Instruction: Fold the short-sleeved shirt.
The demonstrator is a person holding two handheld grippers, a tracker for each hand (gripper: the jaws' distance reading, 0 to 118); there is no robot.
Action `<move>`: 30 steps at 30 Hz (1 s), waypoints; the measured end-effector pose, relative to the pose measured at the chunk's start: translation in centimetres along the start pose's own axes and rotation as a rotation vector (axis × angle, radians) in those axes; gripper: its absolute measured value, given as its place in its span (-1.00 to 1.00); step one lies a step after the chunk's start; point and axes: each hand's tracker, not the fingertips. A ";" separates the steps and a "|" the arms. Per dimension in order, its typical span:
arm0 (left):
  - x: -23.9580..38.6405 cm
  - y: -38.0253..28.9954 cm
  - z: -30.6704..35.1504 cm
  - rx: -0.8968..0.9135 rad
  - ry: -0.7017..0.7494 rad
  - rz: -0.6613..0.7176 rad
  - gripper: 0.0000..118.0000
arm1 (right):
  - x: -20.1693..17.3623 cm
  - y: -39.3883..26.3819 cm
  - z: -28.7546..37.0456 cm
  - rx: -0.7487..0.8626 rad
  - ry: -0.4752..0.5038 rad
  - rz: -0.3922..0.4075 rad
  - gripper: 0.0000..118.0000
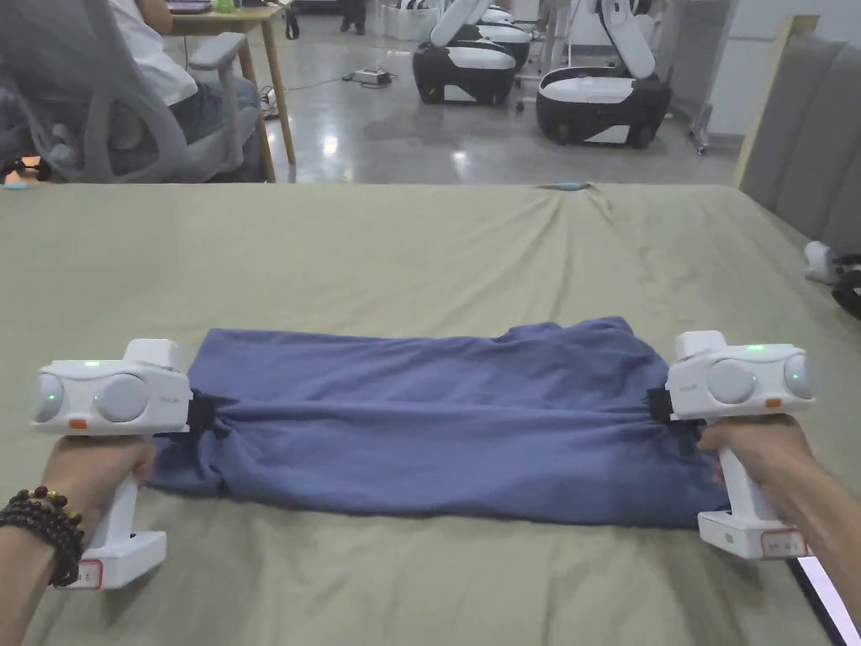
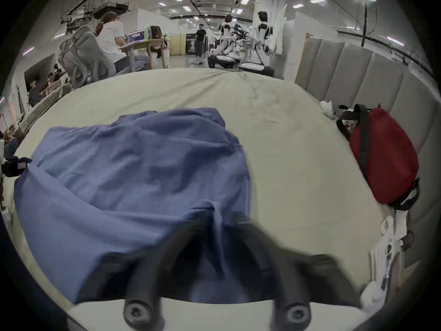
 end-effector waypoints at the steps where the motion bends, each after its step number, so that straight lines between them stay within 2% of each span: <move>1: -0.1 0.2 0.3 0.009 0.031 -0.003 0.36 | 0.1 0.2 0.4 0.013 -0.037 0.007 0.15; 2: -0.1 0.4 0.8 0.016 0.070 -0.015 0.89 | 0.1 0.3 1.2 0.032 -0.048 0.009 0.70; 3: -0.2 0.3 1.7 0.031 0.052 -0.026 0.95 | 0.1 0.1 2.2 0.061 -0.045 0.007 1.00; 4: -0.4 0.2 3.2 0.107 0.021 -0.024 0.84 | -0.1 -0.3 3.8 0.118 -0.036 -0.008 0.92; 7: -0.6 -0.7 6.2 0.101 0.038 0.008 0.84 | -0.7 -1.7 7.8 0.131 -0.028 -0.015 0.84; 8: -0.5 -1.3 7.2 0.103 0.039 0.025 0.75 | -1.0 -2.4 8.9 0.131 -0.024 -0.018 0.71; 9: -0.4 -2.1 8.4 0.114 0.034 0.040 0.44 | -1.0 -3.2 9.4 0.134 -0.022 -0.020 0.35; 10: -0.3 -3.1 9.7 0.129 0.017 0.045 0.07 | -1.2 -4.3 10.5 0.147 -0.020 -0.028 -0.06; 12: -0.2 -4.9 11.9 0.149 0.010 0.044 -0.94 | -1.5 -6.1 12.2 0.152 -0.033 -0.035 -0.89; 13: -0.2 -5.7 12.8 0.157 0.002 0.038 -1.00 | -0.9 -6.3 11.3 0.144 -0.040 -0.038 -0.95; 15: -0.2 -7.3 14.6 0.174 0.004 0.021 -1.00 | -0.7 -7.6 12.4 0.145 -0.041 -0.024 -1.00; 22: -1.0 -7.6 15.1 0.174 -0.013 0.016 -1.00 | 0.1 -8.5 13.5 0.164 -0.020 -0.014 -1.00; 23: -1.2 -7.2 14.4 0.164 -0.031 0.024 -0.80 | 0.2 -8.4 13.3 0.165 -0.013 -0.016 -1.00; 25: -1.4 -6.5 13.0 0.133 -0.054 0.032 0.53 | 0.0 -8.4 12.9 0.163 -0.007 -0.019 -1.00; 26: -1.4 -6.1 11.9 0.098 -0.038 0.037 0.97 | 0.0 -8.4 12.5 0.158 -0.002 -0.017 -1.00; 27: -1.4 -5.8 11.4 0.102 -0.029 0.050 0.92 | -0.1 -8.4 12.1 0.152 -0.004 -0.012 -1.00; 29: -1.6 -5.0 9.8 0.108 -0.033 0.057 0.70 | -0.2 -8.4 11.2 0.138 -0.009 0.000 -1.00; 30: -1.7 -4.7 8.9 0.090 -0.036 0.058 0.71 | -0.1 -8.4 10.7 0.127 -0.009 -0.002 -1.00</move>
